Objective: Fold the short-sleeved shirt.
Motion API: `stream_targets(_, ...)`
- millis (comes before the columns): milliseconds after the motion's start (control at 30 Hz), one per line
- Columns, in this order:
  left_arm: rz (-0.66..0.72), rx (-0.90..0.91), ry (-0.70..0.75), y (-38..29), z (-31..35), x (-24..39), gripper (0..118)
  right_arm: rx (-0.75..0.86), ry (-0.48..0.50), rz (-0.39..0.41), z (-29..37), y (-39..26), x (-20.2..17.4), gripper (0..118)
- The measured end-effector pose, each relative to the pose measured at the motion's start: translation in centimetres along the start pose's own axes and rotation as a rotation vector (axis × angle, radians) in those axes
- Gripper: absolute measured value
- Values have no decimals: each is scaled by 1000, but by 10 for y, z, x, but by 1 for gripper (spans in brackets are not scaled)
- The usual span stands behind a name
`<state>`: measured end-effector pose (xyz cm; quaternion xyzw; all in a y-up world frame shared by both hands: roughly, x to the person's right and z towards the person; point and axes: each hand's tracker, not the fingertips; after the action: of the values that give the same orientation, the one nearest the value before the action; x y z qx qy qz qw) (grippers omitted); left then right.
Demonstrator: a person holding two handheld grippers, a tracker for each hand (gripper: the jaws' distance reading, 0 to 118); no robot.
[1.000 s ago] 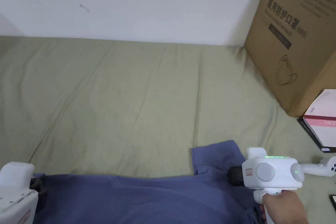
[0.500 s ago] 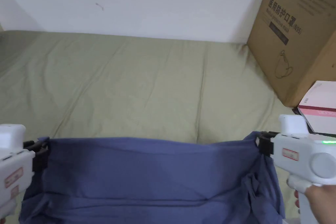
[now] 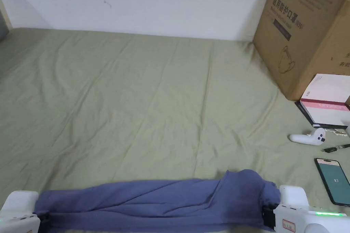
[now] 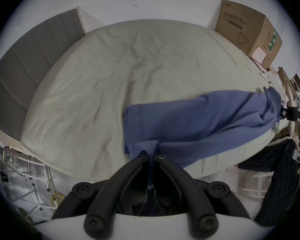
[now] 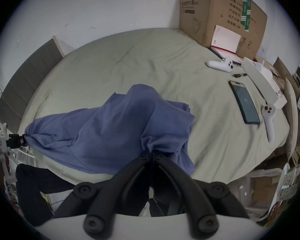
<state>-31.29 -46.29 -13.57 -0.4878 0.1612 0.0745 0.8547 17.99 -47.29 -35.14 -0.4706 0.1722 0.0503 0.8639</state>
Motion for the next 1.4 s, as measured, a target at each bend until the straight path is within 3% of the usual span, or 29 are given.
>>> stream_targets(33,12,41,13,3,8,3,25,20,-2,-23,7,2,1,18)
stream_targets(67,13,74,15,5,18,6,66,45,-2,-53,15,5,3,57)
stream_targets(100,6,121,28,8,31,10,93,76,-6,-72,27,8,3,85)
stream_targets(133,-9,179,26,11,46,15,105,129,0,-79,41,11,2,95)
stream_targets(233,-82,433,-35,18,99,39,105,425,65,-69,96,17,-13,94)
stream_targets(333,-102,726,-19,22,136,62,105,701,99,14,134,17,-45,94)
stream_targets(400,-113,852,-2,23,140,69,105,799,67,96,147,15,-67,94)
stream_targets(467,-113,900,32,24,144,80,103,858,52,117,151,10,-83,90)
stream_targets(500,-113,887,52,26,144,85,98,850,74,111,151,7,-88,79)
stream_targets(533,-108,875,70,25,141,88,84,836,81,108,150,7,-91,54)
stream_targets(567,-105,867,60,26,139,89,47,828,77,113,148,6,-96,14)
stream_targets(600,-90,837,45,26,137,89,13,815,55,126,145,5,-98,7)
stream_targets(633,-74,795,56,25,134,89,2,815,57,131,145,3,-99,7)
stream_targets(933,58,539,-19,0,109,3,2,728,105,144,136,-5,-114,6)
stream_targets(1033,125,434,-111,-8,86,-30,2,687,132,161,125,-8,-127,6)
stream_targets(1067,136,423,-135,-11,81,-33,17,672,140,170,121,-8,-132,6)
stream_targets(1133,187,387,-187,-14,67,-49,89,651,162,174,115,-9,-141,6)
stream_targets(1167,218,356,-217,-15,58,-60,111,639,165,180,113,-9,-145,6)
stream_targets(1300,354,235,-262,-13,18,-108,109,604,177,187,103,-10,-156,6)
stream_targets(1400,512,118,-577,-14,-23,-137,109,574,184,178,94,-10,-159,6)
